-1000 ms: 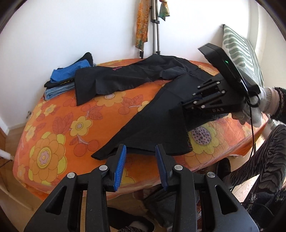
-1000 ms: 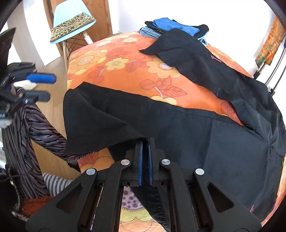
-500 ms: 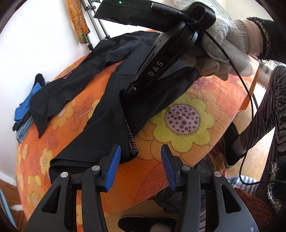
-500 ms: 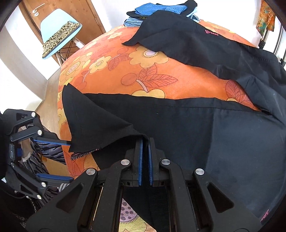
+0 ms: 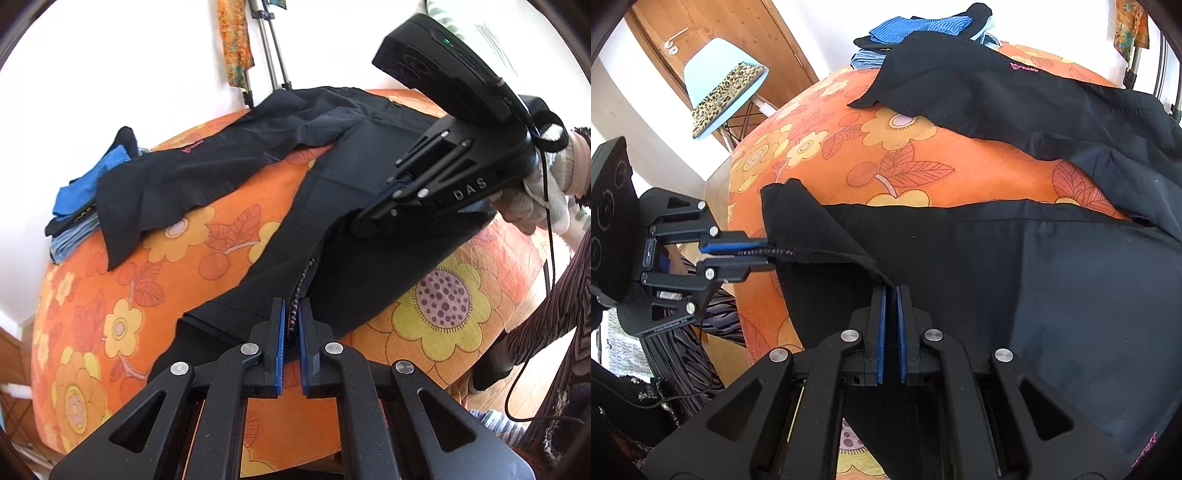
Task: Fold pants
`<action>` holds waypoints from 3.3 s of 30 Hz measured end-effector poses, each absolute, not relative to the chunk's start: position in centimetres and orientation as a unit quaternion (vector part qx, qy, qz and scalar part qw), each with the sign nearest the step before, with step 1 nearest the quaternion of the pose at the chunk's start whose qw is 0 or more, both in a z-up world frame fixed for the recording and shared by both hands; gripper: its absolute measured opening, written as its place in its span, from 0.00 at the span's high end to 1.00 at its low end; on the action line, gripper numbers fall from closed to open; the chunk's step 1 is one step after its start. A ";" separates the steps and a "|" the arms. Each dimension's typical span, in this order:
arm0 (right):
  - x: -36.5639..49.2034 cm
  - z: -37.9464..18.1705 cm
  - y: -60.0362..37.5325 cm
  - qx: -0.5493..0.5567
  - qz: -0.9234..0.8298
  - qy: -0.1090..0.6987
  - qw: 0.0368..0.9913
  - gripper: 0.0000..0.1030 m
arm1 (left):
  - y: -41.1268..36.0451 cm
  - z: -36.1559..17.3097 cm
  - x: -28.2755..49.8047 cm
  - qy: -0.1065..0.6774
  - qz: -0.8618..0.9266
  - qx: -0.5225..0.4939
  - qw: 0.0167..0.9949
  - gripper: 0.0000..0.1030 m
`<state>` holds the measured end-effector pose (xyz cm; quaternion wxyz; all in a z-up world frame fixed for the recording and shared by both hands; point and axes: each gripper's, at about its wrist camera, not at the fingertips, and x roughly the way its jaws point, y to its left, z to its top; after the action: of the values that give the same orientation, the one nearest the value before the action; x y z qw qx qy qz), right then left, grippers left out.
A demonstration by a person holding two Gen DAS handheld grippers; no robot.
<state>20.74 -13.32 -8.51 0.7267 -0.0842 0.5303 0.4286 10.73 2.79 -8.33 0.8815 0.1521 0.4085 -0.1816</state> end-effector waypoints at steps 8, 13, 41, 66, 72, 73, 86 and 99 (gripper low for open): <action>18.1 -6.1 -16.6 -0.089 0.436 0.504 0.740 0.37 | 4.8 -6.1 10.5 0.377 -0.154 0.132 0.904 0.96; 16.0 -5.6 -20.5 -0.115 0.424 0.505 0.743 0.37 | 5.8 -4.8 10.5 0.358 -0.145 0.122 0.914 0.96; 25.0 2.0 -20.1 -0.322 0.251 0.408 0.816 0.96 | 9.4 0.0 17.8 0.298 -0.101 0.101 0.944 0.96; 48.1 -8.7 -8.3 -0.405 0.230 0.446 0.765 0.96 | 16.8 -6.3 39.8 0.406 -0.068 0.051 0.910 0.96; 49.8 -11.1 -7.7 -0.410 0.226 0.455 0.757 0.96 | 17.2 -6.9 40.9 0.415 -0.075 0.044 0.906 0.96; 50.0 -11.3 -7.5 -0.411 0.226 0.454 0.757 0.96 | 17.3 -7.0 41.0 0.418 -0.074 0.044 0.904 0.96; 46.4 -4.9 -14.1 -0.269 0.233 0.404 0.842 0.36 | 17.3 -7.6 41.8 0.423 -0.042 0.049 0.904 0.96; 48.0 -7.2 -46.3 -0.004 0.025 0.497 0.868 0.33 | 16.1 -7.4 41.2 0.420 -0.009 0.088 0.903 0.96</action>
<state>48.04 -46.28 -7.23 0.8675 -0.0038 0.4967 0.0252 41.21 16.07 -7.38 0.9033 0.0876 0.4200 -0.0091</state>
